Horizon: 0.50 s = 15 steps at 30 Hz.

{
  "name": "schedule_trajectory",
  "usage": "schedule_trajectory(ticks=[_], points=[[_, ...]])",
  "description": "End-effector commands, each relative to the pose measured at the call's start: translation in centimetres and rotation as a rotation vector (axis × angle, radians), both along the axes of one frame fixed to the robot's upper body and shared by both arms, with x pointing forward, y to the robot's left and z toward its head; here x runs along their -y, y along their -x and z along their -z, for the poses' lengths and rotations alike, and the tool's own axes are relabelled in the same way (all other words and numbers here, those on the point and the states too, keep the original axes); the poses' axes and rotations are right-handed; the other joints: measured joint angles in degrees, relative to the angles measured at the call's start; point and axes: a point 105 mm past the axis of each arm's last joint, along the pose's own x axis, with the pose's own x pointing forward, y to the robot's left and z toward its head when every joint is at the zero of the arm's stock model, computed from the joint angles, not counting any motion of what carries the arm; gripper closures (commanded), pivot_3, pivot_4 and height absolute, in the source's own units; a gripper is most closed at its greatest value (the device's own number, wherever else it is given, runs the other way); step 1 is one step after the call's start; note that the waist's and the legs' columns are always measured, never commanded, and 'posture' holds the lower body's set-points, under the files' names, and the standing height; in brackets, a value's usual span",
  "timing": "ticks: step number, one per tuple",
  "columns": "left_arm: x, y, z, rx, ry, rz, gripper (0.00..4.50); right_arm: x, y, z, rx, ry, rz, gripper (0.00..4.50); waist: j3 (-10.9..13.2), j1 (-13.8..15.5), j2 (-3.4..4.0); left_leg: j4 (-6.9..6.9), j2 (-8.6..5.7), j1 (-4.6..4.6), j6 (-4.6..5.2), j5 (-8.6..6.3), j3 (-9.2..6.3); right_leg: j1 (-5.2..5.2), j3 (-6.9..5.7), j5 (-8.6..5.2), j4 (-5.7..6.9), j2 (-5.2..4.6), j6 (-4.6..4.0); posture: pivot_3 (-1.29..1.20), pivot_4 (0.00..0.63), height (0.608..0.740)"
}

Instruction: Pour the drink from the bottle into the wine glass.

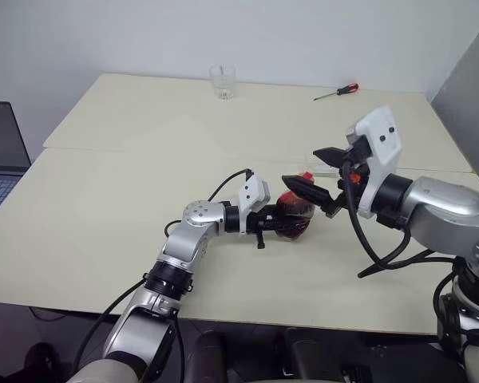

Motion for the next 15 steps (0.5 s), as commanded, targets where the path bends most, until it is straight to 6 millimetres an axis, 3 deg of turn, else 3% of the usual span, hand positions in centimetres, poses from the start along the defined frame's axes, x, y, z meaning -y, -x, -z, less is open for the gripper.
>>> schedule_trajectory(ticks=[1, 14, 15], points=[[0.4, -0.1, -1.9, 0.078, 0.035, 0.018, 3.83, 0.2, 0.4, -0.6, 0.036, -0.001, 0.047, 0.0, 0.0, -0.02, 0.0, 0.0, 0.0, 0.0, 0.0, 0.0, 0.0, 0.0, 0.01, 0.0, 0.0, 0.0, 0.0, 0.0, 0.15, 0.74], [0.3, -0.6, -1.9, 0.095, 0.043, -0.01, 3.83, -0.1, 1.9, 0.6, -0.111, -0.056, 0.152, 0.0, 0.0, -0.12, -0.01, 0.0, 0.0, -0.03, 0.01, 0.0, -0.05, 0.0, 0.08, 0.0, -0.03, 0.0, 0.0, 0.0, 0.15, 0.74], [0.4, -0.6, -1.8, 0.094, 0.043, -0.009, 3.83, -0.2, 1.9, 0.5, -0.116, -0.058, 0.157, 0.17, 0.0, -0.12, -0.01, 0.0, 0.0, -0.03, 0.01, 0.0, -0.06, 0.01, 0.09, 0.0, -0.03, 0.0, 0.01, 0.0, 0.15, 0.74]])
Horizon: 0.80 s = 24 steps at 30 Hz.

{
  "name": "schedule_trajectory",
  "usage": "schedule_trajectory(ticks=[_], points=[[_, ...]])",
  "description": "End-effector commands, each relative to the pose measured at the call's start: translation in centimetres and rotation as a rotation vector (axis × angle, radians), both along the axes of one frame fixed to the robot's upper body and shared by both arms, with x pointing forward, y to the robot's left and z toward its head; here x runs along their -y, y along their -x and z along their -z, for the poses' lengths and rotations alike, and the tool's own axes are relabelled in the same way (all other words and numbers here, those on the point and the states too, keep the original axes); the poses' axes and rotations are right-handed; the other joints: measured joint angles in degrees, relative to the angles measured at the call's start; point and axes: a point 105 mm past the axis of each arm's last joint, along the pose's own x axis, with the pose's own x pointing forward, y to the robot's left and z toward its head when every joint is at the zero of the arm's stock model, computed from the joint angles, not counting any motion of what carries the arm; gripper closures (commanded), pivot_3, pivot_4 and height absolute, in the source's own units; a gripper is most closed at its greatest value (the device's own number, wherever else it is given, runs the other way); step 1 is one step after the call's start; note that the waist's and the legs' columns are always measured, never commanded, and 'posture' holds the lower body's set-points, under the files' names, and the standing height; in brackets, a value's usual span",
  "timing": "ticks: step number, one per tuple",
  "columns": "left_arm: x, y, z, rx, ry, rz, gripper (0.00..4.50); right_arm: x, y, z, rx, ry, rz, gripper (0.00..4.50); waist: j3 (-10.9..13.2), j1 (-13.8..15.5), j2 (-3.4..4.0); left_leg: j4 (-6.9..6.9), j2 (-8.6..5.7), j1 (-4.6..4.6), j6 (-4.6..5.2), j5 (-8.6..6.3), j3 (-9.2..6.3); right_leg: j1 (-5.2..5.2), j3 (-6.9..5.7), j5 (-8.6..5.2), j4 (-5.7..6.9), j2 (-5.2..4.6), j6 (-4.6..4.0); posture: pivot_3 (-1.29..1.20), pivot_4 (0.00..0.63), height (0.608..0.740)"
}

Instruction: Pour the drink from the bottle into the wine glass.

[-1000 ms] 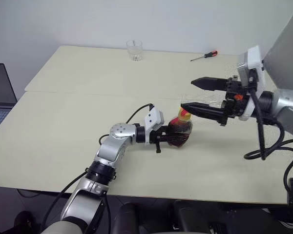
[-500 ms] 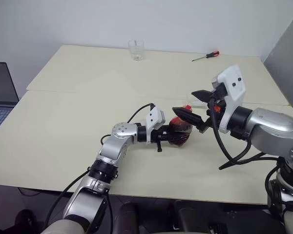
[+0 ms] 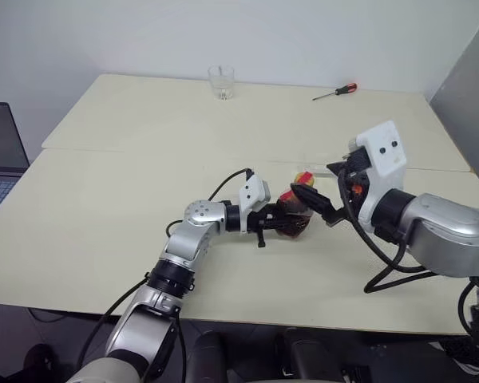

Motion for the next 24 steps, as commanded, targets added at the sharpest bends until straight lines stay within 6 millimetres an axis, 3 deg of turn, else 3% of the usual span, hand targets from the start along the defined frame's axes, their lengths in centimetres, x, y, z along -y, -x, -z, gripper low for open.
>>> schedule_trajectory(ticks=[1, 7, 23, 24], points=[[0.48, -0.14, -1.9, 0.069, 0.04, 0.015, 3.83, -0.63, 0.65, -0.91, 0.013, -0.041, 0.001, 0.37, 0.0, 0.0, 0.0, 0.0, 0.0, -0.01, 0.0, 0.0, -0.01, 0.0, 0.0, 0.0, 0.0, 0.0, 0.0, 0.0, 0.15, 0.74], [0.7, -0.02, -1.84, 0.062, 0.04, 0.03, 3.83, -0.95, 0.78, -0.94, -0.004, -0.048, 0.007, 2.24, 0.0, 0.01, 0.0, 0.01, 0.01, -0.05, 0.0, 0.0, -0.04, 0.0, 0.01, 0.0, -0.02, 0.0, 0.0, 0.0, 0.15, 0.74], [0.77, -0.16, -1.99, 0.066, 0.041, 0.027, 3.83, -1.54, 0.48, -0.37, -0.036, -0.06, 0.009, 2.26, 0.0, 0.02, 0.0, 0.01, 0.02, -0.06, 0.02, 0.01, -0.06, -0.01, 0.02, 0.0, -0.02, -0.01, -0.01, 0.0, 0.15, 0.74], [0.77, -0.15, -2.0, 0.066, 0.042, 0.027, 3.83, -1.56, 0.47, -0.34, -0.037, -0.06, 0.008, 2.08, 0.0, 0.02, 0.0, 0.01, 0.02, -0.06, 0.02, 0.01, -0.06, -0.01, 0.02, 0.0, -0.02, -0.01, -0.01, 0.0, 0.15, 0.74]])
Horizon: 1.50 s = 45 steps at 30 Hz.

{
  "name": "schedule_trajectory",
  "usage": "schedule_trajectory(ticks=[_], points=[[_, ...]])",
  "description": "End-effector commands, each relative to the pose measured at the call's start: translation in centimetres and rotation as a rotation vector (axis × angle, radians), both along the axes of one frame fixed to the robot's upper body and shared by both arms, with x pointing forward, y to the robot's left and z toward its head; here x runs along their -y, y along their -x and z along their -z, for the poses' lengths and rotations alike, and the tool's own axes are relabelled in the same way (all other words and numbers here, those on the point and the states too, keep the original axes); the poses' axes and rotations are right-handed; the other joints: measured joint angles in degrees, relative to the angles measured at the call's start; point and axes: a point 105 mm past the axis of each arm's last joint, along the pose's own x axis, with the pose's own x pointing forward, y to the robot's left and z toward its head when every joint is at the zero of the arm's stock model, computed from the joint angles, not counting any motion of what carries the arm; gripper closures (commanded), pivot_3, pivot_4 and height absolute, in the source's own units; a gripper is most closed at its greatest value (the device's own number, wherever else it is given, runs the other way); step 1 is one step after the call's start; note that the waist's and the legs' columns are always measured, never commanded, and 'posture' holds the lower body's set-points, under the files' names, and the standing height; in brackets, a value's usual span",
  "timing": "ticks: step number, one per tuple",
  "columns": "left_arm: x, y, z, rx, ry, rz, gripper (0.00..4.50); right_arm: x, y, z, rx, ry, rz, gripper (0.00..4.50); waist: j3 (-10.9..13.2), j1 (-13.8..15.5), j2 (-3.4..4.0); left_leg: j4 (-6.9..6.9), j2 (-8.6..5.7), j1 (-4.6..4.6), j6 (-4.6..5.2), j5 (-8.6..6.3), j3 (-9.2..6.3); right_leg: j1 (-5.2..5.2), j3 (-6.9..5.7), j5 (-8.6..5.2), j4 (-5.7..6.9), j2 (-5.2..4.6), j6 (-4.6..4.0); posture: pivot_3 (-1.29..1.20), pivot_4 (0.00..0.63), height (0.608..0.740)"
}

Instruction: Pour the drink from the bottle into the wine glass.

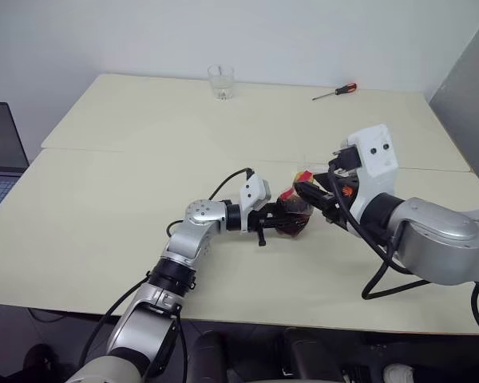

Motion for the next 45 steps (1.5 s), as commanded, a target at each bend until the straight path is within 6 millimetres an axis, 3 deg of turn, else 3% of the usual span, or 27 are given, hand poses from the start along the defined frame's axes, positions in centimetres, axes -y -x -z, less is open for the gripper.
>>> schedule_trajectory(ticks=[1, 6, 19, 22, 29, 37, 45], points=[[0.6, 0.0, -2.1, 0.077, 0.041, 0.021, 3.83, -0.5, 0.3, -0.4, 0.014, -0.014, -0.029, 1.88, 0.0, 0.0, 0.0, 0.0, 0.0, 0.0, 0.0, 0.0, 0.0, 0.0, 0.0, 0.0, 0.0, 0.0, 0.0, 0.0, 0.15, 0.74], [0.5, -0.1, -2.1, 0.078, 0.043, 0.019, 3.83, -0.3, 0.0, -0.3, 0.014, 0.003, -0.014, 0.33, 0.0, 0.01, 0.0, 0.0, 0.0, -0.01, 0.0, 0.0, 0.0, 0.0, 0.0, 0.0, 0.0, 0.0, 0.0, 0.0, 0.15, 0.74], [0.9, -0.1, -2.1, 0.077, 0.053, 0.018, 3.83, 0.3, -1.1, -0.4, 0.037, 0.03, 0.031, 0.27, 0.0, 0.02, 0.0, 0.0, 0.0, -0.01, 0.01, 0.01, 0.0, 0.0, -0.01, 0.0, 0.0, -0.01, 0.0, 0.0, 0.15, 0.74], [1.0, 0.0, -2.1, 0.078, 0.055, 0.014, 3.83, 0.5, -1.5, -0.4, 0.042, 0.029, 0.047, 0.84, 0.0, 0.02, 0.0, 0.0, 0.0, -0.02, 0.01, 0.01, 0.0, -0.01, 0.0, 0.0, 0.0, -0.01, 0.0, 0.0, 0.15, 0.74], [1.0, -0.1, -2.2, 0.084, 0.063, 0.0, 3.86, 0.7, -2.0, -0.1, 0.043, 0.024, 0.064, 3.24, 0.0, 0.04, 0.0, 0.0, 0.0, -0.02, 0.01, 0.01, -0.01, -0.01, -0.01, 0.0, 0.0, 0.0, 0.0, 0.0, 0.15, 0.74], [1.1, -0.2, -2.3, 0.091, 0.068, -0.009, 3.86, 0.5, -2.0, -0.8, 0.092, 0.041, -0.047, 3.24, 0.0, 0.06, 0.0, 0.01, 0.0, -0.02, 0.01, 0.01, 0.0, -0.01, -0.02, 0.0, 0.0, 0.0, 0.0, 0.0, 0.15, 0.74], [1.3, 0.1, -2.4, 0.09, 0.074, 0.006, 3.86, 0.3, -1.4, -0.6, 0.206, 0.204, -0.635, 3.24, 0.0, 0.09, 0.01, 0.04, -0.04, -0.03, 0.02, 0.01, 0.03, -0.02, -0.17, 0.0, -0.03, 0.0, 0.0, 0.0, 0.15, 0.74]])
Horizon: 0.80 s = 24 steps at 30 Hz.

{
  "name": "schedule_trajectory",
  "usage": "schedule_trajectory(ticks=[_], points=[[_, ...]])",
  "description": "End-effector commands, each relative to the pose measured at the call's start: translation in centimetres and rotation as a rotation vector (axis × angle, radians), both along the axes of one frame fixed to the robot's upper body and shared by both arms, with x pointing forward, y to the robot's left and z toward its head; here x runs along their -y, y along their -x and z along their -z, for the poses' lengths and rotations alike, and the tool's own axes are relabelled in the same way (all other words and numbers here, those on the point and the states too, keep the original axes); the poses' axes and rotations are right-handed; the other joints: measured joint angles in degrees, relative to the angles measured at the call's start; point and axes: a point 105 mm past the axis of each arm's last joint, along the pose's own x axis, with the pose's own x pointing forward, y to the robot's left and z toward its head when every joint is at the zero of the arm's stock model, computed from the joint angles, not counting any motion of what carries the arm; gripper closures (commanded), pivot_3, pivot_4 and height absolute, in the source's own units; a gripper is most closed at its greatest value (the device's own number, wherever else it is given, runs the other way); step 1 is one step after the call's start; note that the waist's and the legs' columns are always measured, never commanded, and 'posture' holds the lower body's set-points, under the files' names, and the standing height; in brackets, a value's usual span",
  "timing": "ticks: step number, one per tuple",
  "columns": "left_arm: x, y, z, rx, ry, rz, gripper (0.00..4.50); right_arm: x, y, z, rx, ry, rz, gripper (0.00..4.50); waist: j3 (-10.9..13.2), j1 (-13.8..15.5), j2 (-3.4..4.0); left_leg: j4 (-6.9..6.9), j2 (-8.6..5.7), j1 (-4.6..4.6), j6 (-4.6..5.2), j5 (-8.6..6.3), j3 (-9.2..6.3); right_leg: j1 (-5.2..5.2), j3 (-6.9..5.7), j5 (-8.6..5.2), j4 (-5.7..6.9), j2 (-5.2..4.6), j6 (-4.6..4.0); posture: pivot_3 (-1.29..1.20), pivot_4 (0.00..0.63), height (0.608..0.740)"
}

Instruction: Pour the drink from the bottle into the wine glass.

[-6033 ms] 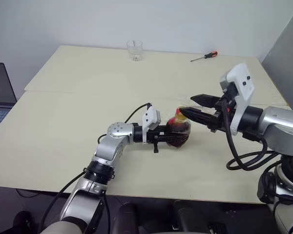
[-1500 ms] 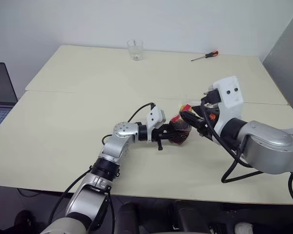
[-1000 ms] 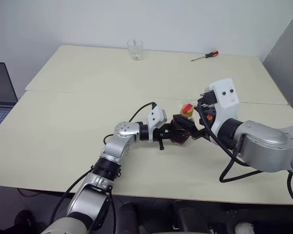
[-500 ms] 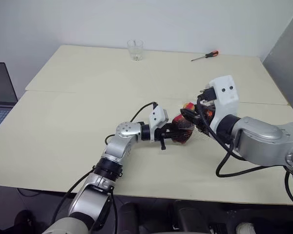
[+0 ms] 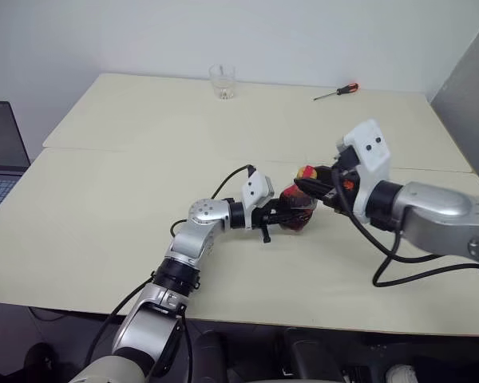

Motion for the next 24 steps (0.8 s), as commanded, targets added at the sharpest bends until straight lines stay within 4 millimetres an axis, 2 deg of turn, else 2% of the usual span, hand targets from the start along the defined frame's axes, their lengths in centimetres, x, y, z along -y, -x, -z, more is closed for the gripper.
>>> schedule_trajectory(ticks=[1, 6, 11, 16, 24], points=[[0.7, 0.4, -1.8, 0.063, 0.035, 0.03, 3.86, -0.7, 0.9, -0.6, 0.049, 0.073, -0.327, 3.24, 0.0, -0.1, 0.0, 0.0, 0.01, 0.03, 0.0, 0.0, 0.02, 0.01, -0.02, 0.0, 0.0, 0.01, 0.0, 0.0, 0.15, 0.74], [0.5, 0.4, -1.8, 0.066, 0.042, 0.01, 3.86, -0.3, -1.4, 0.7, 0.013, 0.14, -0.509, 3.24, 0.0, -0.26, 0.01, -0.02, 0.02, 0.15, 0.01, -0.01, 0.01, 0.02, 0.05, 0.0, 0.02, 0.15, -0.01, 0.0, 0.15, 0.74], [0.3, 0.7, -1.7, 0.06, 0.042, -0.001, 3.86, -0.7, -3.3, 0.9, 0.028, 0.19, -0.533, 3.24, 0.02, -0.02, 0.04, -0.04, 0.05, 0.15, 0.01, -0.01, 0.03, -0.03, 0.05, 0.0, 0.07, 0.21, -0.03, 0.0, 0.15, 0.74], [0.0, 0.6, -1.8, 0.058, 0.041, -0.014, 3.86, -0.7, -2.1, -0.1, 0.008, 0.143, -0.558, 3.24, 0.03, 0.28, 0.04, -0.03, 0.02, 0.1, 0.0, -0.01, 0.06, -0.03, 0.03, 0.14, 0.06, 0.09, -0.27, 0.0, 0.15, 0.74], [0.2, 0.5, -1.7, 0.053, 0.029, 0.002, 3.87, 0.2, 0.3, -2.7, 0.056, 0.029, -0.486, 0.4, 0.03, 0.25, 0.04, 0.01, -0.02, 0.11, 0.0, -0.01, 0.06, 0.01, -0.02, 0.14, 0.11, 0.01, -0.26, 0.0, 0.15, 0.74]])
